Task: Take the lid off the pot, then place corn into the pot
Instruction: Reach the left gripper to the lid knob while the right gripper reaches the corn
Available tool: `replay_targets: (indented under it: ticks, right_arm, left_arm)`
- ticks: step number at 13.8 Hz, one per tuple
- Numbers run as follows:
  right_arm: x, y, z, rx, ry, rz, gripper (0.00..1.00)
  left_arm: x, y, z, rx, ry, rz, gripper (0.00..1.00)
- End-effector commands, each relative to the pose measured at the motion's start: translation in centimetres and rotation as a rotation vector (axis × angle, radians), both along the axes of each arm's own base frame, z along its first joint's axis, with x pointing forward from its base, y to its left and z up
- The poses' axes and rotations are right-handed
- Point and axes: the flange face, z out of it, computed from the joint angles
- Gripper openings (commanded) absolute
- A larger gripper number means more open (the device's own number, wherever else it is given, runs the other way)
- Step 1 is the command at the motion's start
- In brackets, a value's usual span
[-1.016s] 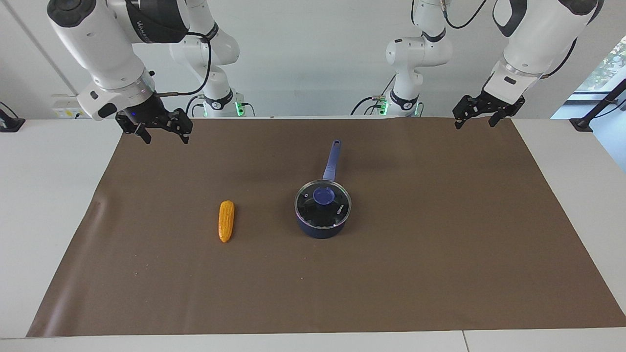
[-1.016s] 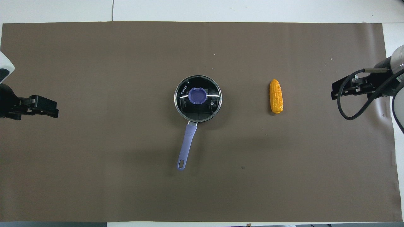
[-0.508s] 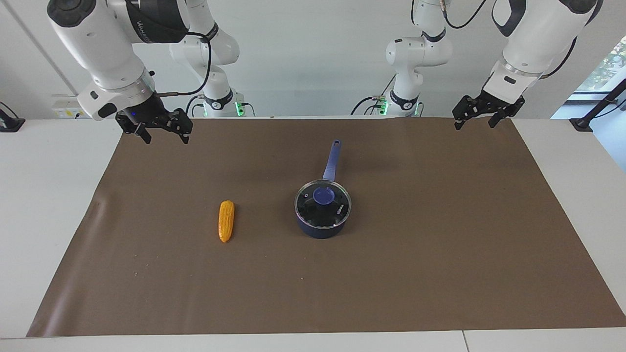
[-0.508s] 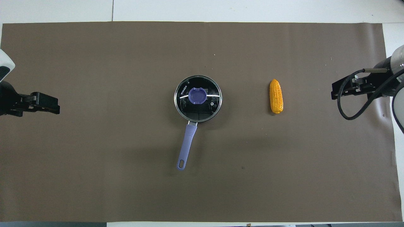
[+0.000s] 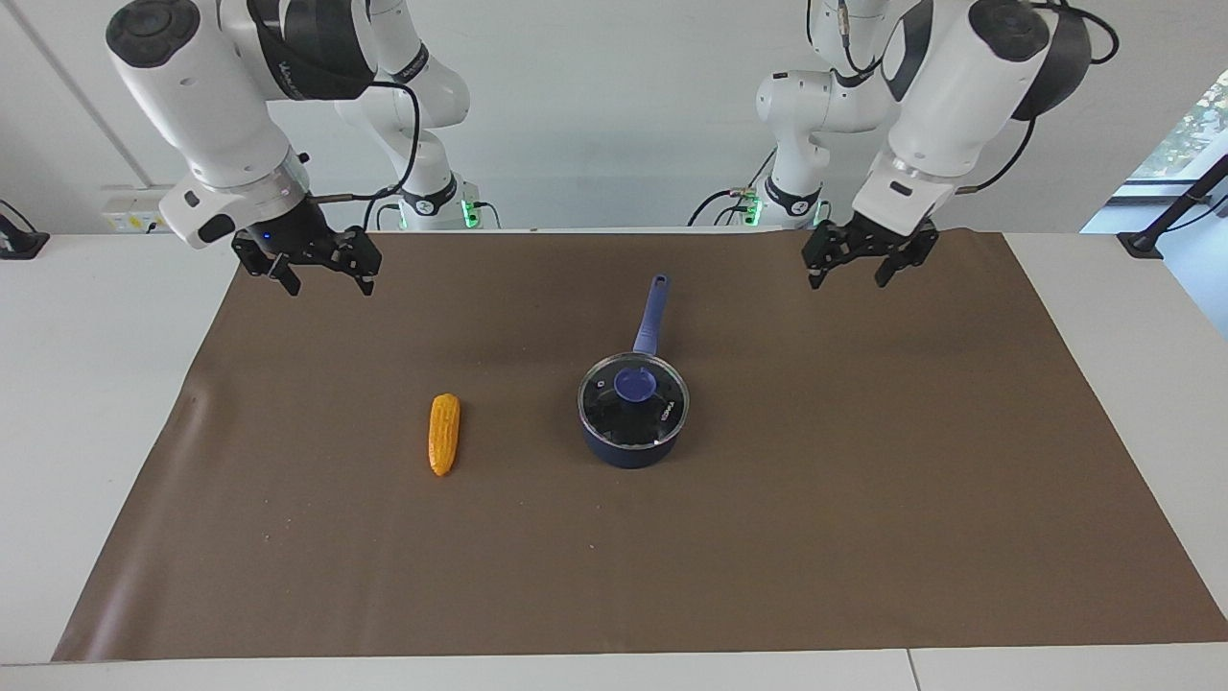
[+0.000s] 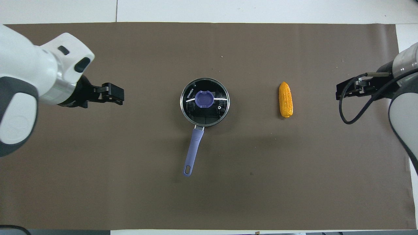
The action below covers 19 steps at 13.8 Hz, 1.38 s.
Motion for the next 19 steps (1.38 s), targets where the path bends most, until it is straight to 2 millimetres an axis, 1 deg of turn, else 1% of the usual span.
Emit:
replay_targets:
  ticks: [1, 2, 3, 5, 6, 7, 8, 9, 10, 11, 12, 13, 16, 17, 18, 19]
  right_arm:
    - [-2.0, 1.4, -5.5, 0.018, -0.047, 0.040, 1.00]
    - [-1.2, 2.8, -7.8, 0.020, -0.058, 0.063, 1.00]
    - [-0.4, 3.5, -9.7, 0.022, -0.069, 0.070, 1.00]
    - [1.7, 5.4, -13.9, 0.027, -0.109, 0.092, 1.00]
    - [2.4, 5.6, -15.5, 0.030, -0.134, 0.093, 1.00]
    - [2.4, 5.6, -17.4, 0.030, -0.132, 0.091, 1.00]
    - [1.8, 5.5, -19.3, 0.028, -0.117, 0.087, 1.00]
    - [1.4, 5.8, -21.0, 0.028, -0.124, 0.089, 1.00]
    - [1.2, 6.3, -22.9, 0.028, -0.129, 0.098, 1.00]
    - [1.4, 6.3, -24.6, 0.028, -0.127, 0.097, 1.00]
    - [1.6, 6.5, -26.2, 0.028, -0.120, 0.099, 1.00]
    - [1.9, 6.6, -26.5, 0.030, -0.123, 0.100, 1.00]
    - [2.2, 6.8, -26.2, 0.034, -0.128, 0.098, 0.81]
    - [2.3, 6.8, -26.4, 0.040, -0.131, 0.092, 0.78]
    - [2.3, 6.8, -26.7, 0.039, -0.125, 0.093, 0.67]
    - [2.2, 6.8, -26.7, 0.039, -0.123, 0.095, 0.38]
  left_arm:
    - [3.1, -7.6, -3.0, -0.022, 0.026, 0.042, 1.00]
    - [3.4, -10.1, -4.0, -0.024, 0.031, 0.037, 1.00]
    - [3.5, -12.8, -4.8, -0.026, 0.029, 0.032, 1.00]
    - [3.6, -16.1, -6.7, -0.047, 0.006, 0.067, 1.00]
    - [3.1, -18.0, -7.6, -0.048, 0.003, 0.053, 1.00]
    - [3.0, -18.9, -8.4, -0.048, -0.006, 0.040, 1.00]
    - [3.3, -19.1, -9.0, -0.046, -0.020, 0.030, 1.00]
    - [3.4, -19.8, -10.1, -0.043, -0.032, 0.016, 1.00]
    - [2.4, -22.2, -11.4, -0.019, -0.055, -0.032, 1.00]
    - [1.8, -23.5, -13.0, 0.011, -0.057, -0.067, 1.00]
    - [1.9, -23.5, -13.4, 0.015, -0.057, -0.099, 1.00]
    - [2.0, -23.4, -13.5, 0.013, -0.057, -0.134, 1.00]
    - [2.1, -23.3, -14.0, 0.017, -0.056, -0.165, 1.00]
    - [2.2, -23.3, -14.1, 0.016, -0.061, -0.167, 1.00]
    - [2.2, -23.5, -14.0, 0.010, -0.076, -0.169, 1.00]
    - [2.2, -23.7, -14.2, 0.006, -0.082, -0.170, 1.00]
